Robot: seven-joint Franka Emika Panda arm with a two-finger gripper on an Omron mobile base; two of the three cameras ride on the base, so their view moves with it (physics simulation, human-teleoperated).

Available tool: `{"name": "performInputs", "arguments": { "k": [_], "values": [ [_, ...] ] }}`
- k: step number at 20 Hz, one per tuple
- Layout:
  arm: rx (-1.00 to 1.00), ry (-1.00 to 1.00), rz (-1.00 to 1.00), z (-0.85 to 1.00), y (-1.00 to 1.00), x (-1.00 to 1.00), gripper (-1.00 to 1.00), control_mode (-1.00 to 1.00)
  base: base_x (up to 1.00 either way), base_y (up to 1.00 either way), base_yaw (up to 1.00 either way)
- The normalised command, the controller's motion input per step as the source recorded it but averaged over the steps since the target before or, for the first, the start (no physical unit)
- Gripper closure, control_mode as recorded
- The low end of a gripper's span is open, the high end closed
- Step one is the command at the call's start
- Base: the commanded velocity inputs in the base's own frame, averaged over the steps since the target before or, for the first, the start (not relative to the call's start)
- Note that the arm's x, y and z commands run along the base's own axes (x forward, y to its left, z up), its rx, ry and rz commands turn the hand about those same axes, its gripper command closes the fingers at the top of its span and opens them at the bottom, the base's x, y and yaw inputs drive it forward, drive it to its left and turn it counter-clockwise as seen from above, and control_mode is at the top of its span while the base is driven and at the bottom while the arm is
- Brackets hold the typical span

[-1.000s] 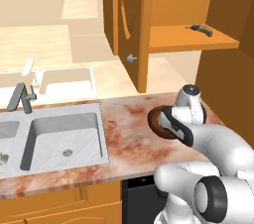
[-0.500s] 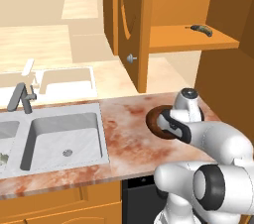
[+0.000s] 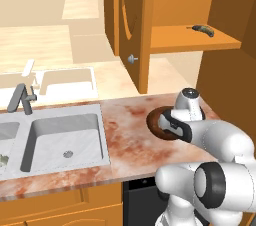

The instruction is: Pick the bananas from the cabinet and place them in one bowl. Pick the garlic from the sink and place it in the other bowl.

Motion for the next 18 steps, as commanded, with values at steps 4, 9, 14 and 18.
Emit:
{"name": "performInputs", "arguments": {
  "k": [4, 9, 14, 18],
  "values": [
    [0.0, 0.0, 0.0, 0.0, 0.0, 0.0, -1.0, -1.0, 0.0, 0.0, 0.0],
    [0.0, 0.0, 0.0, 0.0, 0.0, 0.0, -1.0, -1.0, 0.0, 0.0, 0.0],
    [0.0, -0.03, 0.0, 0.12, 0.0, 0.0, -1.0, -1.0, 0.0, 0.0, 0.0],
    [0.0, -0.09, 0.0, 0.28, 0.0, 0.0, -1.0, -1.0, 0.0, 0.0, 0.0]
  ]
}}
